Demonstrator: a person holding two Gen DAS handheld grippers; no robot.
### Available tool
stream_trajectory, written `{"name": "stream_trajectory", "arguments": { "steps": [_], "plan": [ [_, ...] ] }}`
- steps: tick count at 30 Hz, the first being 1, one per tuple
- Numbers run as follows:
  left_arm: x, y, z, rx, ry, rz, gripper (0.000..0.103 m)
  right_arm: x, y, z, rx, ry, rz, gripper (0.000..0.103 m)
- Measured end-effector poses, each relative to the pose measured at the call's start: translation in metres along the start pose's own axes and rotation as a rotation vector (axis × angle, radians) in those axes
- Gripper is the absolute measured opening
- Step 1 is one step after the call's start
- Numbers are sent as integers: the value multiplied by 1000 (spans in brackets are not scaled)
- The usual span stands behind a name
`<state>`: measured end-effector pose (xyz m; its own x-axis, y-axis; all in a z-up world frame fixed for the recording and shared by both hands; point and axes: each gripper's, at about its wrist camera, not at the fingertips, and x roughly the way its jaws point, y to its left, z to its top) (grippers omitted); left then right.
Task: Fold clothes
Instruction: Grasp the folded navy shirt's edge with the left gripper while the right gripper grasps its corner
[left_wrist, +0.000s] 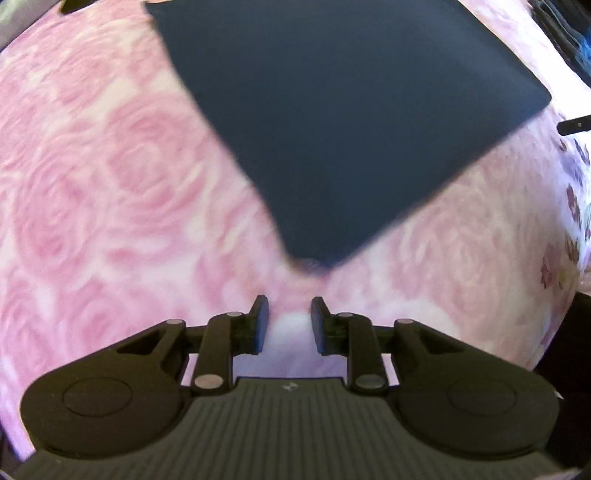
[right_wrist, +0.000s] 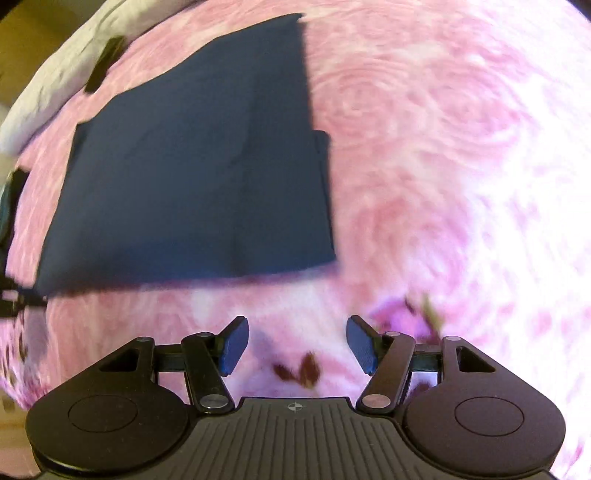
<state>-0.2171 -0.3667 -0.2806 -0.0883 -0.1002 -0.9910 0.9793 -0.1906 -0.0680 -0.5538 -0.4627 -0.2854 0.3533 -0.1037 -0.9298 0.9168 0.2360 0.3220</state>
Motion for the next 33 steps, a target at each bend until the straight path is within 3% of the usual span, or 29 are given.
{"name": "stream_trajectory", "arguments": {
  "steps": [3,6,10,16,20,25,31,33],
  "plan": [
    [-20,7,11,-33,-47,1,21,-10,4,-1,127,-58,88,63],
    [-35,8,52,15,-117,-9,21,-8,8,0,252,-109,188,63],
    [-40,3,138,131,-198,-55,24,5,7,6,394,-137,266,63],
    [-13,-29,289,378,-255,-141,42,20,0,3,521,-175,299,63],
    [29,-52,381,497,-234,-187,46,24,-9,-2,609,-189,316,62],
    [73,-75,441,566,-170,-234,46,28,-21,4,660,-178,343,62],
    [104,-82,467,641,-14,-323,44,30,-29,1,675,-166,373,62],
    [105,-85,470,668,19,-337,37,32,-31,1,689,-166,386,62]
  ]
}}
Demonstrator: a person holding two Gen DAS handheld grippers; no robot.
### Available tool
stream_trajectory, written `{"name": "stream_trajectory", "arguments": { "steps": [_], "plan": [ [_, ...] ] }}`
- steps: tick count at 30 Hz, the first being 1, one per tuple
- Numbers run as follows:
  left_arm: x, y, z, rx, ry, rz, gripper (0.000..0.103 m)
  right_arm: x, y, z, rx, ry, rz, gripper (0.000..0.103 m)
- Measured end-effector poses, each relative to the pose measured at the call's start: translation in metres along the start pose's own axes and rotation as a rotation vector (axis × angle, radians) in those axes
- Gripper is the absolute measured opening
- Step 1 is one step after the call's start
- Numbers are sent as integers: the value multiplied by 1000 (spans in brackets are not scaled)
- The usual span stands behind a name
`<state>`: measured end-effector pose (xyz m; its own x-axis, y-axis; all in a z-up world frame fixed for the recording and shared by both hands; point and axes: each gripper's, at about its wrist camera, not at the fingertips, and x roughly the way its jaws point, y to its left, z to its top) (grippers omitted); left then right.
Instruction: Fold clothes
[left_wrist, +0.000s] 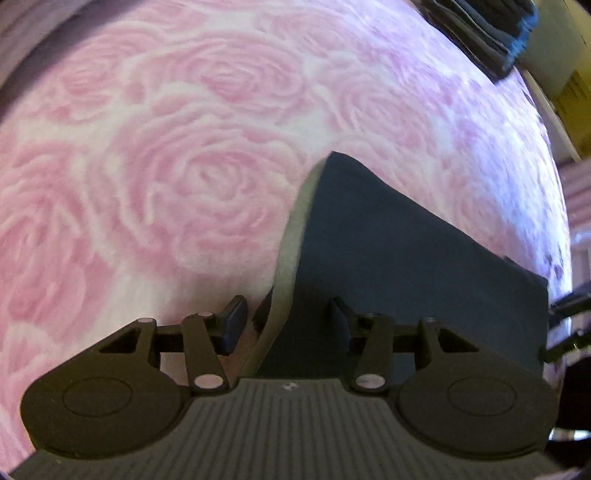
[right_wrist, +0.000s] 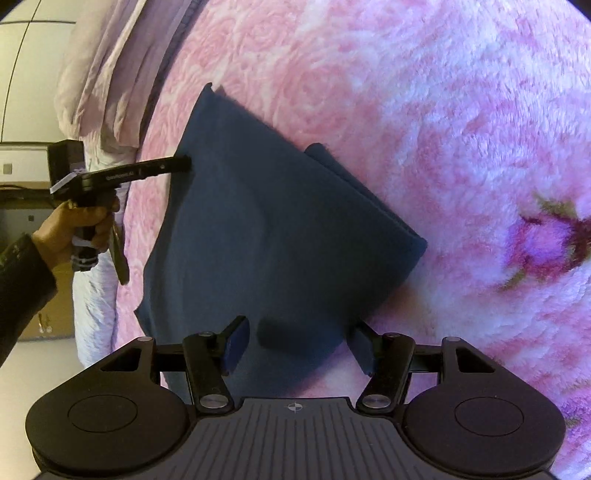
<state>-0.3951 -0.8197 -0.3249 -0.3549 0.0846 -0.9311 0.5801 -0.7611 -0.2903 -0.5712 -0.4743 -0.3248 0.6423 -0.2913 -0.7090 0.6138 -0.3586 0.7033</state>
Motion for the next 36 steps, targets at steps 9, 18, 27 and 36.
{"name": "stream_trajectory", "arguments": {
  "steps": [9,18,27,36],
  "plan": [
    [5,-10,9,64,67,-45,7,0,-9,-5,54,-59,55,62],
    [1,-22,2,51,35,12,5,4,-17,-1,180,-174,100,27],
    [-82,-40,-23,-33,-183,87,5,-25,26,34,-55,-151,171,18],
    [-249,-97,-109,-164,-641,147,5,-134,128,51,-580,-342,236,18]
  ]
}}
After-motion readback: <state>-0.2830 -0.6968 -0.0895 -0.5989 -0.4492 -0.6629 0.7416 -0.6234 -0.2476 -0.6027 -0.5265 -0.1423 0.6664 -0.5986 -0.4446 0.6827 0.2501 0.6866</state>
